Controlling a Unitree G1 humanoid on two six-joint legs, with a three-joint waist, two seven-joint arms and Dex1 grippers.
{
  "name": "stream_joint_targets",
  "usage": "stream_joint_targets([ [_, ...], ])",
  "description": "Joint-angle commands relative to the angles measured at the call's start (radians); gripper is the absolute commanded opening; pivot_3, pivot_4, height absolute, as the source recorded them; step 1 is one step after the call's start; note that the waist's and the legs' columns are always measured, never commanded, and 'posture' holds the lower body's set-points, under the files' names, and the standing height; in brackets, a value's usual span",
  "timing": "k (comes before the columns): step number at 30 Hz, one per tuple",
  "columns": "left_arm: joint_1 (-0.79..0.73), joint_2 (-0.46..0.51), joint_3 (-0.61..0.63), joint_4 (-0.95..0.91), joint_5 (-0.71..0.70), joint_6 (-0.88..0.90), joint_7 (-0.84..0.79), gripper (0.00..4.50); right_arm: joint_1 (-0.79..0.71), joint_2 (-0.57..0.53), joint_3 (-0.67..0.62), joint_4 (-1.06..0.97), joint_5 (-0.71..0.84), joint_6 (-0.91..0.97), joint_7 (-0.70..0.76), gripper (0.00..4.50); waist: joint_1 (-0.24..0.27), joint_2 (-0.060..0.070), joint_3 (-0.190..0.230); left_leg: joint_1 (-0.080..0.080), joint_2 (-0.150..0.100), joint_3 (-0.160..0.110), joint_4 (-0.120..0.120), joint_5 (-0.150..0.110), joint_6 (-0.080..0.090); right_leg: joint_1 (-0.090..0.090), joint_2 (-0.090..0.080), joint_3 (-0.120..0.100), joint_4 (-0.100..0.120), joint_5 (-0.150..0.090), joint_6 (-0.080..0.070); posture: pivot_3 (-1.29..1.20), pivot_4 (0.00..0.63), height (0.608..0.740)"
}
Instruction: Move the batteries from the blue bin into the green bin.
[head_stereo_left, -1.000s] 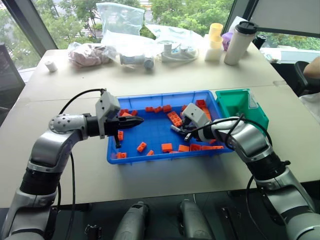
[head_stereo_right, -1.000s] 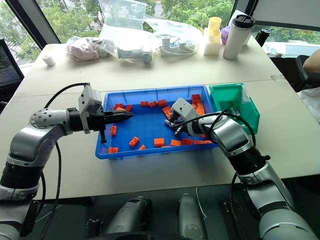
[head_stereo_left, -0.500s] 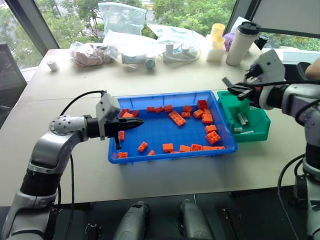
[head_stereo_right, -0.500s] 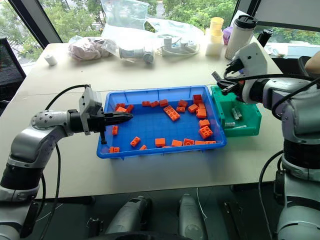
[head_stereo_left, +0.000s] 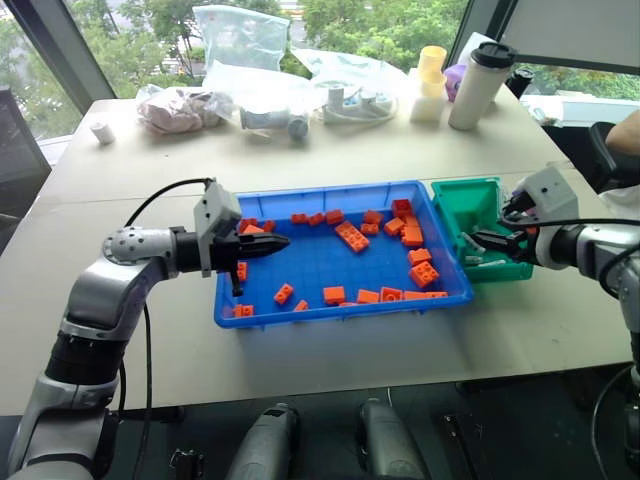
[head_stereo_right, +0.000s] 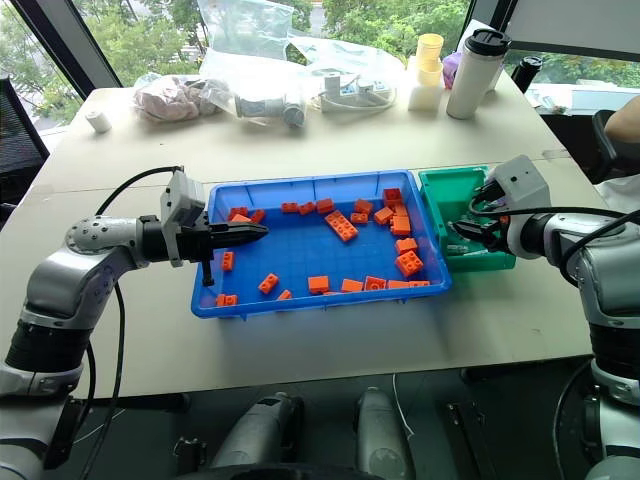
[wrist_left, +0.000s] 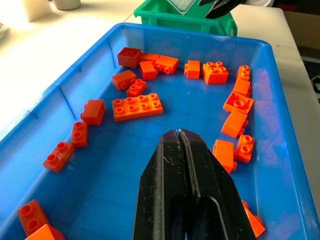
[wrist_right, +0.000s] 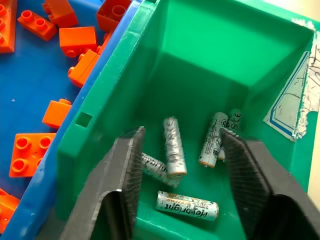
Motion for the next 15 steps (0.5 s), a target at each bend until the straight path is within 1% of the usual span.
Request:
stream_joint_targets([
  [1, -0.007, 0.014, 0.027, -0.020, -0.020, -0.006, -0.009, 0.00, -0.023, -0.046, -0.031, -0.058, 0.011, -0.008, 0.008, 4.45, 0.000, 0.000, 0.000, 0.000, 0.000, 0.000, 0.000, 0.000, 0.000, 0.000, 0.000, 0.000, 0.000, 0.000, 0.000, 0.00, 0.150, 0.740],
  [7, -0.004, 0.031, 0.044, -0.024, -0.038, 0.008, -0.023, 0.00, -0.035, -0.093, -0.043, -0.155, 0.071, -0.049, 0.083, 4.45, -0.001, 0.000, 0.000, 0.000, 0.000, 0.000, 0.000, 0.000, 0.000, 0.000, 0.000, 0.000, 0.000, 0.000, 0.000, 0.00, 0.150, 0.740],
  [11, -0.001, 0.055, 0.057, -0.029, -0.048, 0.021, -0.023, 0.00, 0.030, -0.119, -0.050, -0.303, 0.153, -0.108, 0.194, 4.45, 0.000, 0.000, 0.000, 0.000, 0.000, 0.000, 0.000, 0.000, 0.000, 0.000, 0.000, 0.000, 0.000, 0.000, 0.000, 0.00, 0.150, 0.740],
  [15, -0.003, 0.072, 0.068, -0.031, -0.062, 0.035, -0.028, 0.00, 0.054, -0.117, -0.044, -0.349, 0.184, -0.098, 0.194, 4.45, 0.000, 0.000, 0.000, 0.000, 0.000, 0.000, 0.001, 0.000, 0.001, 0.001, 0.000, 0.000, 0.000, 0.000, 0.000, 0.00, 0.150, 0.740],
])
